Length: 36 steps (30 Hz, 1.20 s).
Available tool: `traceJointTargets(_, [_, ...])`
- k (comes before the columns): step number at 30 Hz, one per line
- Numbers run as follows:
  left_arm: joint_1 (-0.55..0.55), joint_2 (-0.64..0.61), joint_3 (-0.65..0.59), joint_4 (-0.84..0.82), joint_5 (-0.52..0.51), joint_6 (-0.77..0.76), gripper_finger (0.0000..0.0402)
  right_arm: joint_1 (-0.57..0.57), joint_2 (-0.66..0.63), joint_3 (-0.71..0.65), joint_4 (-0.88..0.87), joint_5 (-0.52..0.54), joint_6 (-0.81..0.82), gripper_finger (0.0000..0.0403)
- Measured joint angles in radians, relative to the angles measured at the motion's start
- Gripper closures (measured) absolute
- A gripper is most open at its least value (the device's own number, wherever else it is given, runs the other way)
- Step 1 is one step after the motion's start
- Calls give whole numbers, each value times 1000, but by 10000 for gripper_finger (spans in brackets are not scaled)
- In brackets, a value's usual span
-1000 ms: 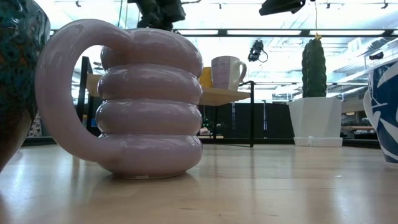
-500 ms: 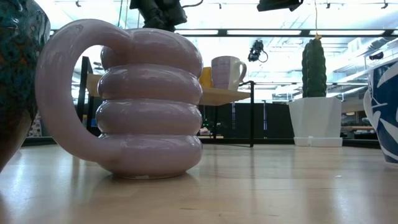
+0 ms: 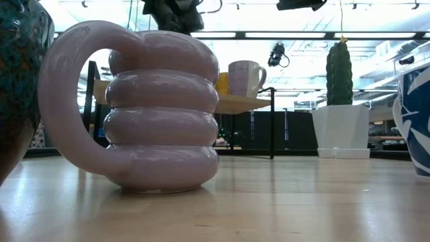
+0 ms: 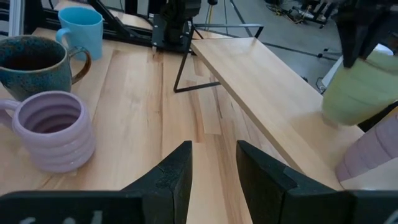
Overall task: Place coffee mugs
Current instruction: Put the green mug on the shelf, then put the blue white patterned mug on the shelf
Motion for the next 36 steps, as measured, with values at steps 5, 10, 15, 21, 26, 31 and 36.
traceJointTargets(5, [0, 7, -1, 8, -37, 4, 377, 0, 0, 0, -2, 0, -1, 273])
traceJointTargets(10, [1, 7, -1, 2, -37, 13, 377, 0, 0, 0, -2, 0, -3, 273])
traceJointTargets(15, [1, 7, -1, 4, -33, 19, 377, 0, 0, 0, -2, 0, -2, 273])
traceJointTargets(21, [1, 7, -1, -2, -33, 19, 371, 0, 0, 0, -2, -1, -2, 273])
traceJointTargets(26, [1, 7, -1, 0, -33, 19, 347, 0, 0, 0, -2, -1, -2, 273])
traceJointTargets(31, [1, 7, 0, -2, -33, 19, 337, 0, 0, 0, -2, -1, -2, 273])
traceJointTargets(36, [1, 7, 0, -2, -34, -6, 336, 0, 0, 0, 0, -1, -2, 273])
